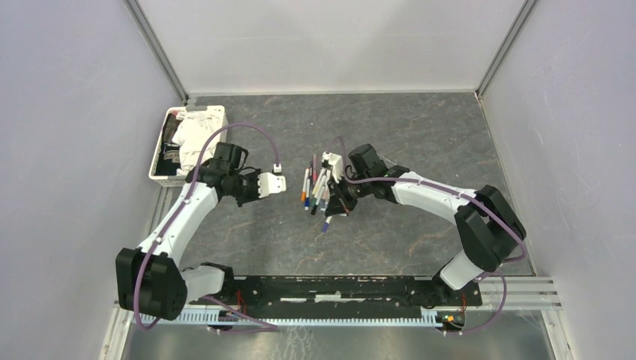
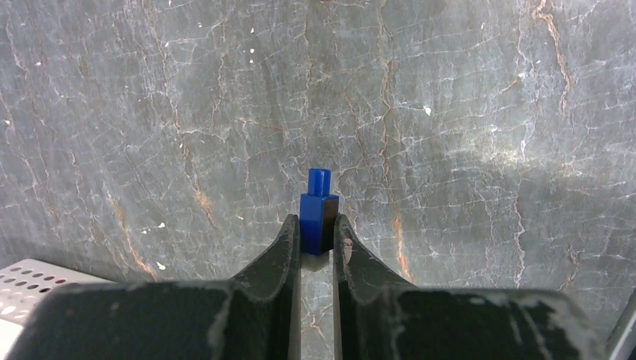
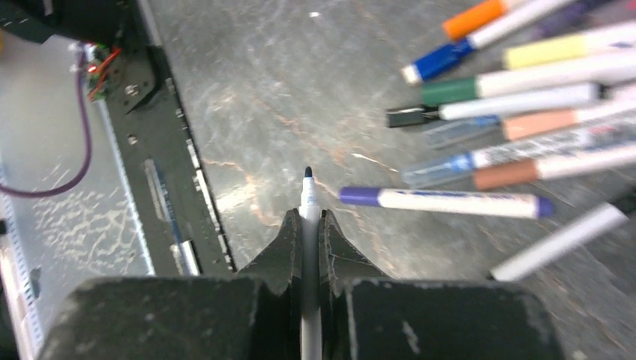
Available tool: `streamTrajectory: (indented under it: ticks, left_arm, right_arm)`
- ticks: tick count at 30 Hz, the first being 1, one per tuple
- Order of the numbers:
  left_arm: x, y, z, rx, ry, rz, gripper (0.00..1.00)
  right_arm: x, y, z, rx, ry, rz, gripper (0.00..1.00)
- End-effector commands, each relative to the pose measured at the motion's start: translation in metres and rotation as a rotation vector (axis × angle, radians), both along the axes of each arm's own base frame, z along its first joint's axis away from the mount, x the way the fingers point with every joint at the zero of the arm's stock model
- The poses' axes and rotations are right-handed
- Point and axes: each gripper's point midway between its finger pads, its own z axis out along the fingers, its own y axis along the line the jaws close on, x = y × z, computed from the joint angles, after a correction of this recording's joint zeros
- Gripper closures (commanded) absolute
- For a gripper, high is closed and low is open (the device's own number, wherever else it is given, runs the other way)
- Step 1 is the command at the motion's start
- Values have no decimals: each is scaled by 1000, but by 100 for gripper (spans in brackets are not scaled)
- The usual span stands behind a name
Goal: Open the pen caps
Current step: Open the pen cap from the pen, then place the pen at the center of the board, then place the pen cap at the center of the board.
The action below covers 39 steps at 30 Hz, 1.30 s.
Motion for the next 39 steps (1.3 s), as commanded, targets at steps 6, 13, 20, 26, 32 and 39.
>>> streamTrajectory:
  ticks: [6,13,20,26,32,39]
  left_arm:
    - [45,2,-25,-147,84,376,98]
    - [75,29,-56,-130,85,598,98]
    - [78,38,-72,-87,68,617,95]
    - [74,37,-84,-81,104,623,80]
    - [70,34,-80,-106,89,613,48]
    - [74,18,-32,-201,129,586,11]
  right_arm:
    - [125,-139,0,-305,-357,-769,100]
    - [129,-204,-34,-511,-421,-979,100]
    - [120,-231,-61,-575,-382,-1040,100]
    - [116,-242,-74,-605,-343,-1050,96]
    - [111,-245,-88,-591,-317,-1047,75]
    - [107,-242,-92,-557,-277,-1033,62]
